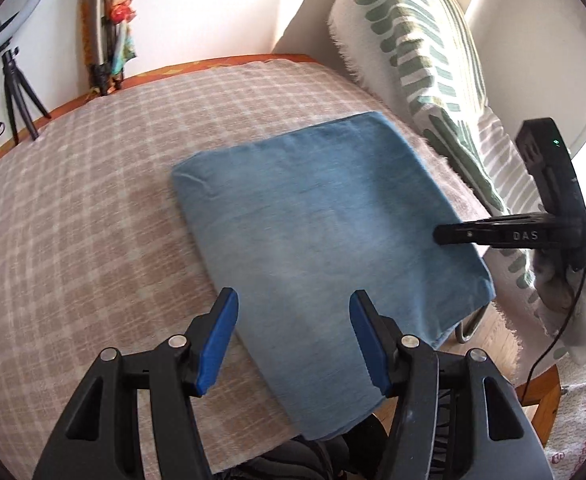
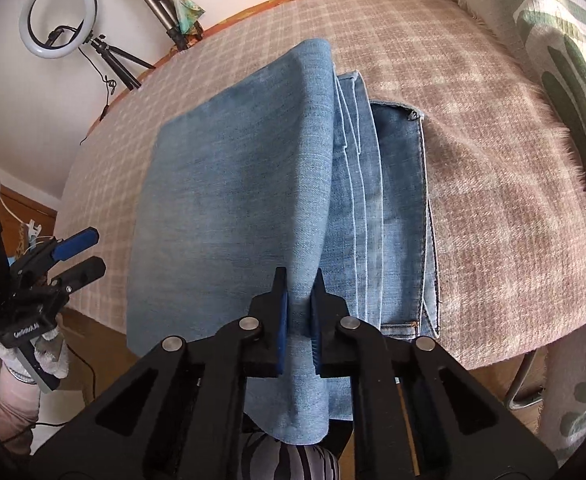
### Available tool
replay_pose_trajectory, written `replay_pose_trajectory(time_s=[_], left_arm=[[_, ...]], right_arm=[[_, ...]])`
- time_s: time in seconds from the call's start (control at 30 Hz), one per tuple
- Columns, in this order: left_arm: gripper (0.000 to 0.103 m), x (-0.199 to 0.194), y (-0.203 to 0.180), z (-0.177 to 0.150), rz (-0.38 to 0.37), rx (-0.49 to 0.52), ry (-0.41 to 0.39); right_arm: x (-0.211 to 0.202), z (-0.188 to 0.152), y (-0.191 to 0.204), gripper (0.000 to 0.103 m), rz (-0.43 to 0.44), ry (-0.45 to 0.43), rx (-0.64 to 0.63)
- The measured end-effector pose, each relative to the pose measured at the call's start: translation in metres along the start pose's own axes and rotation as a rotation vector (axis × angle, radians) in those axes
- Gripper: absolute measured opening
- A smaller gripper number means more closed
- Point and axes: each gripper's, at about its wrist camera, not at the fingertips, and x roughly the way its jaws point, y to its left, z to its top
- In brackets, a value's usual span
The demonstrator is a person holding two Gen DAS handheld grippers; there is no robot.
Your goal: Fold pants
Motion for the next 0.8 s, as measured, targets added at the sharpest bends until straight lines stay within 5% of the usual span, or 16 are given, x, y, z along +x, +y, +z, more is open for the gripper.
replay_pose_trajectory(time_s=[0.2,0.4,0.63,0.73,0.8], left_arm=[[0.056,0.006,0.035,-0.005,0.050,-0.081,0.002],[0.056,0.013,0.046,-0.007,0.016,-0.133,0.013],[0.056,0.032,0.042,0.001,-0.022,-0.138,0.046],[0.056,0.038,0.043,0.004,-0.040,-0.161,0.051],[0.056,0.040,0.044,0.004,-0.049,-0.169,0.044]], right_arm=[[-0.014,-0.006,0.023,0.006,-0.158,-0.054,-0.128],[-0.009,-0.015,-0.004,0.005,-0.183,-0.045,-0.092],[0.005,-0.025,-0.027,0.006,-0.110,-0.056,-0.007],[-0.009,-0.026,-0.038,0.019,-0.054,-0.073,0.028],[-0.020,-0.026,-0.040,0.039,-0.080,-0.100,0.017]])
